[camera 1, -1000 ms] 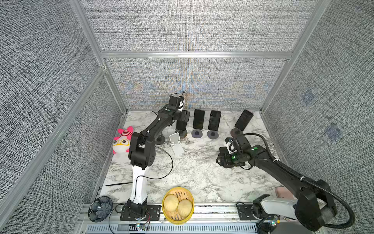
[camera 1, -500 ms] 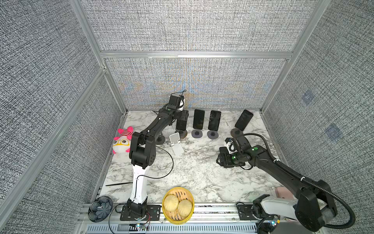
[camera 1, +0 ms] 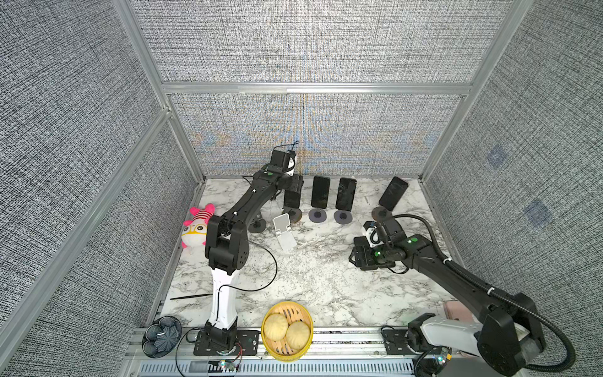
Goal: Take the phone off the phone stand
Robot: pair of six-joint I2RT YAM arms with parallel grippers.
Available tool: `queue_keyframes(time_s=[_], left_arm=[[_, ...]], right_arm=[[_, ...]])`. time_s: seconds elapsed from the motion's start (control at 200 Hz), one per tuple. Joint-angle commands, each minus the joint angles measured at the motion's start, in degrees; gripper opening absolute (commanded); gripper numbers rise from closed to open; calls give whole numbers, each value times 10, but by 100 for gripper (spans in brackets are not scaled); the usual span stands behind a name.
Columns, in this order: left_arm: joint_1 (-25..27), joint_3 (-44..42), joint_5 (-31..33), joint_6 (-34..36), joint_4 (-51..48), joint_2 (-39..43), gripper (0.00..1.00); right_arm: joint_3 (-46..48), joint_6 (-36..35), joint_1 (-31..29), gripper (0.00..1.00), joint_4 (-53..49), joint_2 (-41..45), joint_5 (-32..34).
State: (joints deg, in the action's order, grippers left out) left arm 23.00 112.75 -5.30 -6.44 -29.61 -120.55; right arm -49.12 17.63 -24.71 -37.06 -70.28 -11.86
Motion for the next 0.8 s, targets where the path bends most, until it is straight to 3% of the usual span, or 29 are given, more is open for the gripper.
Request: queue_keyframes(time_s=[0.0,0.245,0.385,0.51,0.605,0.795], left_arm=[[-1,9,-19,-8,-14,21,65],[-1,17,-63,-31,-77,65,64],[3,-15,-146,-47,-119,111,62],[7,-92,-208,-99,-103,156,56],[15,-163,-270,-148,-47,189,52],[49,-247,-288,-215,22,226,49]], right_arm=[[-5,-10,8,99,17,11,-34],[-26,-46,15,98,52,40,-111],[-26,-33,7,89,103,49,-161],[-31,-5,-23,85,149,46,-157],[-46,17,-41,77,174,36,-155],[-72,39,-62,50,195,9,-143]])
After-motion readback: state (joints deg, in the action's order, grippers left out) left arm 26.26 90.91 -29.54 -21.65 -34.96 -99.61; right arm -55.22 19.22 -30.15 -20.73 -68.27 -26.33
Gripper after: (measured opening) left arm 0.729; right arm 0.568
